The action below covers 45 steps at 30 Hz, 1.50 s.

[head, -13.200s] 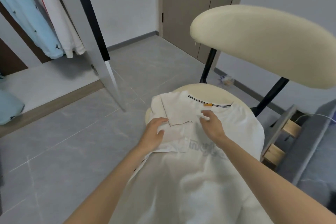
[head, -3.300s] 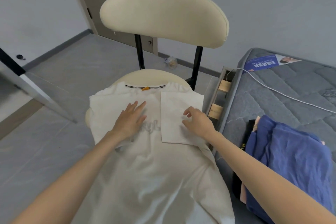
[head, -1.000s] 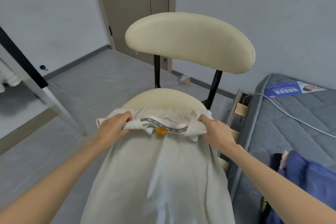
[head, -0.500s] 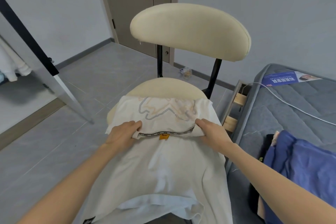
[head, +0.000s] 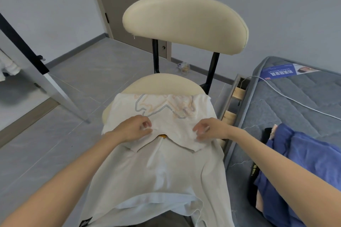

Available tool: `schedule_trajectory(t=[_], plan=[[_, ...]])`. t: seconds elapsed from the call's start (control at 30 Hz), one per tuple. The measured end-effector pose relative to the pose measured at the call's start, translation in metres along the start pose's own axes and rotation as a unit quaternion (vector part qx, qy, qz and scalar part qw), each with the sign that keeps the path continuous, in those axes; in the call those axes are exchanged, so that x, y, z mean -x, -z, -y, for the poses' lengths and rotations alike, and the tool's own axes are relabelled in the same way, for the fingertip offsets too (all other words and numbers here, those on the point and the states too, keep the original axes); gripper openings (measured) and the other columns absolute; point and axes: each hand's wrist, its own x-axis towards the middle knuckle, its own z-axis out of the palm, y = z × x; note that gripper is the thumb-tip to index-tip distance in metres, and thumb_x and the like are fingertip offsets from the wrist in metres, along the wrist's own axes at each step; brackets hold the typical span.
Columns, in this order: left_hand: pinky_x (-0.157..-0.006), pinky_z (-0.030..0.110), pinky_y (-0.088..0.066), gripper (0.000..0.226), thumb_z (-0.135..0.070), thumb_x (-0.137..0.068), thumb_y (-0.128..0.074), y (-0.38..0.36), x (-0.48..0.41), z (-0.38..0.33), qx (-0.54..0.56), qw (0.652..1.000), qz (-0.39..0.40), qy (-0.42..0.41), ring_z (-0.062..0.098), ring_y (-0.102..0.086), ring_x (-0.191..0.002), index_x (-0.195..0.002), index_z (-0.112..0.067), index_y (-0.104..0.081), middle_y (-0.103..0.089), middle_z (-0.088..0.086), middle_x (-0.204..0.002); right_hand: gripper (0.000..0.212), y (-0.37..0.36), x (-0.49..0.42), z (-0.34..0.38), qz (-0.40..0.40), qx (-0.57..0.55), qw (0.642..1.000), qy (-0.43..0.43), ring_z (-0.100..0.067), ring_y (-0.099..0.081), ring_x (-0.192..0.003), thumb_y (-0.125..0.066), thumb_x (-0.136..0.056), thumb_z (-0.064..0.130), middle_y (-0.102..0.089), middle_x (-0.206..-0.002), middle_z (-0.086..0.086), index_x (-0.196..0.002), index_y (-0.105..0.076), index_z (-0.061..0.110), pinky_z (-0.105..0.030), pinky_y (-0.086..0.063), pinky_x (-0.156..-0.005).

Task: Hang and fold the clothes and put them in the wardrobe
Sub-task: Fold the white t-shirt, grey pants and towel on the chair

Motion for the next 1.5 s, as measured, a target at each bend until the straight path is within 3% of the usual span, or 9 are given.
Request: schedule_trajectory(t=[0.13, 0.23, 0.4, 0.63, 0.73, 0.9, 1.1, 1.23, 1.5], plan=[[-0.099, 0.035, -0.038, 0.036, -0.033, -0.098, -0.041, -0.021, -0.027, -0.026, -0.007, 0.997, -0.069, -0.034, 0.02, -0.041, -0.126, -0.133, -0.028, -0.046, -0.043, -0.004, -0.136, 0.015, 0.001, -0.022, -0.009, -0.292, -0.062, 0.954, -0.015, -0.007, -0.056, -0.081, -0.054, -0.094, 0.018, -0.063, -0.104, 0.002, -0.107, -0.061, 0.018, -0.021, -0.048, -0.071], [-0.112, 0.047, -0.018, 0.046, -0.036, -0.101, -0.033, -0.04, -0.054, -0.045, -0.07, 0.995, -0.06, -0.045, 0.027, -0.014, -0.143, -0.146, -0.036, -0.025, -0.017, -0.002, -0.156, 0.025, 0.004, -0.042, -0.017, -0.384, -0.08, 0.918, -0.062, -0.021, -0.054, -0.102, -0.053, -0.095, 0.019, -0.055, -0.116, -0.005, -0.119, -0.053, 0.012, -0.034, -0.048, -0.087], [-0.111, 0.061, 0.006, 0.05, -0.043, -0.102, -0.015, -0.054, -0.092, -0.055, -0.123, 0.991, -0.034, -0.038, 0.035, 0.022, -0.142, -0.147, -0.046, 0.005, 0.02, -0.006, -0.157, 0.041, 0.019, -0.077, -0.025, -0.363, -0.194, 0.901, -0.14, -0.027, -0.047, -0.123, -0.042, -0.1, 0.031, -0.049, -0.136, -0.009, -0.134, -0.043, 0.008, -0.042, -0.04, -0.105], [-0.108, 0.065, 0.005, 0.054, -0.062, -0.092, 0.0, -0.085, -0.122, -0.034, -0.158, 0.981, -0.102, 0.045, 0.039, 0.011, -0.143, -0.134, -0.046, 0.029, 0.016, 0.0, -0.158, 0.06, 0.024, -0.108, -0.027, -0.312, -0.217, 0.904, -0.199, -0.025, -0.053, -0.105, -0.026, -0.098, 0.055, -0.055, -0.125, -0.009, -0.135, -0.043, 0.011, -0.035, -0.041, -0.083], [-0.107, 0.065, 0.008, 0.062, -0.065, -0.08, 0.013, -0.09, -0.125, -0.032, -0.146, 0.98, -0.122, 0.059, 0.038, 0.01, -0.144, -0.139, -0.049, 0.023, 0.011, 0.003, -0.159, 0.063, 0.023, -0.11, -0.029, -0.359, -0.139, 0.9, -0.203, -0.026, -0.059, -0.101, -0.024, -0.097, 0.058, -0.061, -0.117, -0.009, -0.13, -0.05, 0.011, -0.038, -0.049, -0.086], [-0.105, 0.068, 0.011, 0.058, -0.065, -0.092, -0.01, -0.09, -0.129, -0.035, -0.136, 0.98, -0.123, 0.082, 0.034, 0.017, -0.143, -0.143, -0.052, 0.013, 0.017, 0.0, -0.158, 0.045, 0.032, -0.098, -0.046, -0.467, -0.157, 0.843, -0.217, -0.032, -0.057, -0.107, -0.033, -0.1, 0.042, -0.06, -0.119, -0.012, -0.126, -0.052, 0.01, -0.04, -0.045, -0.087], [-0.104, 0.067, 0.014, 0.056, -0.065, -0.092, -0.01, -0.086, -0.129, -0.035, -0.118, 0.984, -0.097, 0.087, 0.031, 0.021, -0.143, -0.143, -0.052, 0.009, 0.019, -0.002, -0.158, 0.034, 0.012, -0.095, -0.064, -0.395, -0.227, 0.848, -0.269, -0.028, -0.055, -0.096, -0.031, -0.101, 0.036, -0.061, -0.111, -0.011, -0.118, -0.051, 0.013, -0.041, -0.047, -0.088], [-0.108, 0.065, 0.012, 0.053, -0.058, -0.096, -0.01, -0.08, -0.124, -0.032, -0.115, 0.987, -0.089, 0.074, 0.027, 0.018, -0.144, -0.145, -0.05, 0.006, 0.016, -0.004, -0.158, 0.059, 0.011, -0.082, -0.06, -0.34, -0.3, 0.854, -0.256, -0.029, -0.052, -0.106, -0.028, -0.096, 0.059, -0.056, -0.119, -0.011, -0.122, -0.049, 0.01, -0.041, -0.041, -0.092], [-0.105, 0.067, 0.01, 0.052, -0.058, -0.096, -0.009, -0.079, -0.117, -0.03, -0.126, 0.985, -0.086, 0.082, 0.021, 0.017, -0.145, -0.145, -0.051, 0.003, 0.013, -0.007, -0.159, 0.035, -0.006, -0.053, -0.06, -0.342, -0.321, 0.859, -0.203, -0.018, -0.053, -0.073, -0.043, -0.098, 0.04, -0.055, -0.079, -0.003, -0.087, -0.055, 0.01, -0.028, -0.04, -0.06]])
